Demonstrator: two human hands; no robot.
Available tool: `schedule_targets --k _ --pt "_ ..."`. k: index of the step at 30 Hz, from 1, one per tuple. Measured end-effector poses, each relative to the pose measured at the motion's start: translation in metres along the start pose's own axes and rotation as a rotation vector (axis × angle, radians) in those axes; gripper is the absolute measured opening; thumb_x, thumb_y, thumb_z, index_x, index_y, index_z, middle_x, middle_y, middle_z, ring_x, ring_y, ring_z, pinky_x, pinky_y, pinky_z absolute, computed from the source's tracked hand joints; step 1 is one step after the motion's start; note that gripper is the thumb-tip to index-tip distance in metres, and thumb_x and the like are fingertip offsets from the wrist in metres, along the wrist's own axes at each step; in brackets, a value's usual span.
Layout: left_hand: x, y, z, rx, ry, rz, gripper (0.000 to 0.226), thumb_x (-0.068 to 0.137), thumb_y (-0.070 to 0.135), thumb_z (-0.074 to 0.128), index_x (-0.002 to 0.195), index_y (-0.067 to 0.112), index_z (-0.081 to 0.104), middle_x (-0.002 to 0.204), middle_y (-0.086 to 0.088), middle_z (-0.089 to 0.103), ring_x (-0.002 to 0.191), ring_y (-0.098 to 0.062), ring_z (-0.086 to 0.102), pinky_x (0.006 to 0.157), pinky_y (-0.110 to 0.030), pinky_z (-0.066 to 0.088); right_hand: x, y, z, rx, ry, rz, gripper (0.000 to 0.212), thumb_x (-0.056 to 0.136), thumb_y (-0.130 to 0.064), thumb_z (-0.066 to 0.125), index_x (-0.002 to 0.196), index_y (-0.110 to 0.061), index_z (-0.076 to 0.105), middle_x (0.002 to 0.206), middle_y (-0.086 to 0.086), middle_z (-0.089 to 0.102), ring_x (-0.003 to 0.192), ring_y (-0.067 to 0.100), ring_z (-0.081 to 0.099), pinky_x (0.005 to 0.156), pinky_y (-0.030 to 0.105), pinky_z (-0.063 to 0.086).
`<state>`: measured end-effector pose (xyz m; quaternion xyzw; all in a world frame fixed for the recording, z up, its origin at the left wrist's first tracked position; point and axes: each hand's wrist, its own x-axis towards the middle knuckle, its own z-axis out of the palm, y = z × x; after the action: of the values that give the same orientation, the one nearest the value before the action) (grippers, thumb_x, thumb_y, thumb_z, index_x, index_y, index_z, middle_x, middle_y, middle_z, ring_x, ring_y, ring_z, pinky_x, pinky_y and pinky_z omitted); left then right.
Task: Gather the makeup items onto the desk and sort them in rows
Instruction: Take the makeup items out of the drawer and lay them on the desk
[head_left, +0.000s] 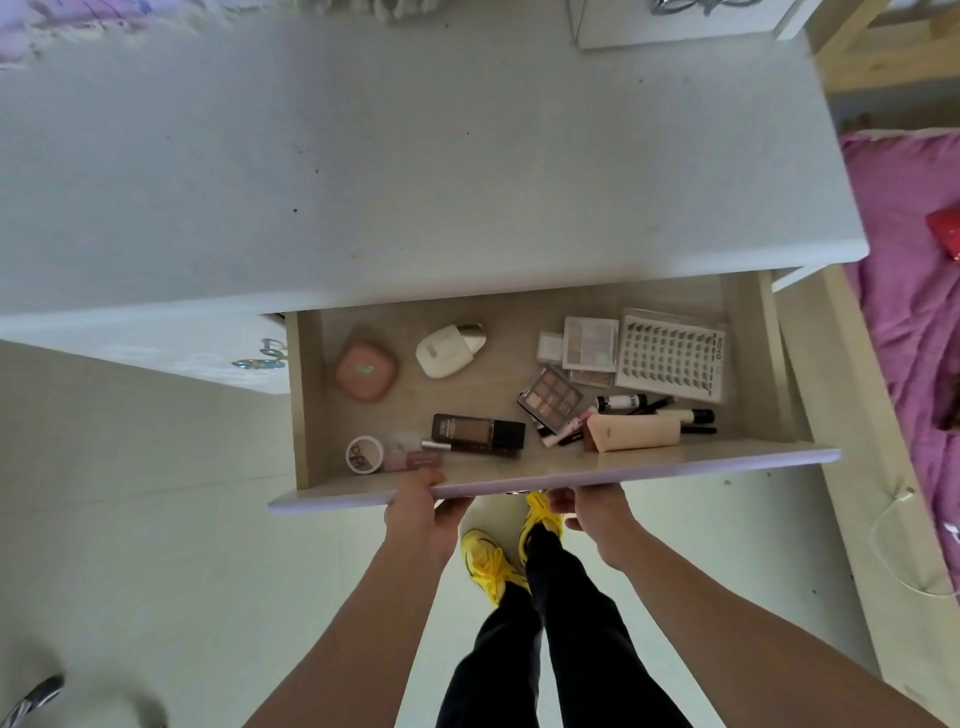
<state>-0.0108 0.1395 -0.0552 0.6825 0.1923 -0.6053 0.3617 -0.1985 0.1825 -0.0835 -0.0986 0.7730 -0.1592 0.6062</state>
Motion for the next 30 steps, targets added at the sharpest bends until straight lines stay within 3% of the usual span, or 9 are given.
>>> schedule_targets --k 6,9,12,15,19,25,30 --pt "0.007 -0.004 0.000 0.021 0.009 0.004 0.039 0.088 -0.007 0.052 0.126 -0.004 0.047 0.113 -0.023 0.051 0.089 -0.038 0.060 0.084 -0.052 0.055 0.001 0.000 -0.005 -0.054 -0.033 -0.010 0.027 0.102 -0.011 0.037 0.096 -0.010 0.064 0.083 0.006 0.071 0.074 0.018 0.064 0.062 0.026 0.047" --pt "0.002 -0.005 -0.002 0.058 0.020 0.026 0.030 0.088 0.001 0.058 0.117 -0.002 0.051 0.105 -0.022 0.058 0.078 -0.034 0.063 0.083 -0.048 0.057 0.000 -0.001 -0.007 -0.078 -0.043 -0.001 0.024 0.103 -0.014 0.038 0.100 -0.011 0.061 0.083 0.008 0.071 0.071 0.018 0.064 0.057 0.025 0.046" --pt "-0.015 -0.007 -0.008 0.247 -0.007 0.014 0.021 0.094 0.019 0.058 0.101 0.000 0.053 0.083 -0.020 0.063 0.068 -0.033 0.064 0.066 -0.040 0.058 -0.008 0.002 -0.016 -0.096 -0.032 -0.022 0.018 0.102 -0.023 0.046 0.102 -0.012 0.060 0.083 0.011 0.071 0.069 0.020 0.064 0.054 0.026 0.046" --pt "-0.041 -0.006 -0.016 0.637 -0.089 0.033 0.025 0.095 0.028 0.055 0.098 0.003 0.057 0.089 -0.022 0.069 0.071 -0.034 0.067 0.063 -0.037 0.056 -0.029 0.007 -0.033 -0.226 -0.017 -0.119 0.019 0.097 -0.031 0.054 0.105 -0.015 0.063 0.083 0.007 0.072 0.068 0.019 0.065 0.059 0.029 0.048" --pt "-0.076 -0.008 -0.014 1.037 -0.241 0.236 0.014 0.094 0.018 0.055 0.097 0.007 0.063 0.084 -0.016 0.068 0.064 -0.024 0.064 0.057 -0.030 0.049 -0.065 0.010 -0.061 -0.404 0.052 -0.367 0.011 0.095 -0.030 0.056 0.088 -0.028 0.065 0.078 -0.003 0.071 0.074 0.013 0.068 0.079 0.038 0.055" --pt "-0.076 -0.001 0.040 1.328 -0.334 0.664 0.012 0.087 0.020 0.056 0.089 0.015 0.067 0.077 0.000 0.068 0.070 -0.017 0.062 0.067 -0.034 0.051 -0.071 -0.023 -0.114 -0.450 0.287 -0.590 0.010 0.093 -0.025 0.061 0.088 -0.026 0.069 0.079 -0.011 0.071 0.076 0.009 0.067 0.074 0.033 0.054" --pt "-0.053 -0.014 0.089 1.516 -0.300 0.814 0.007 0.090 0.021 0.059 0.093 0.015 0.060 0.086 -0.002 0.065 0.079 -0.022 0.061 0.068 -0.031 0.046 -0.029 -0.072 -0.148 -0.511 0.411 -0.685 0.009 0.091 -0.021 0.064 0.095 -0.017 0.071 0.085 -0.005 0.070 0.078 0.012 0.065 0.064 0.015 0.042"
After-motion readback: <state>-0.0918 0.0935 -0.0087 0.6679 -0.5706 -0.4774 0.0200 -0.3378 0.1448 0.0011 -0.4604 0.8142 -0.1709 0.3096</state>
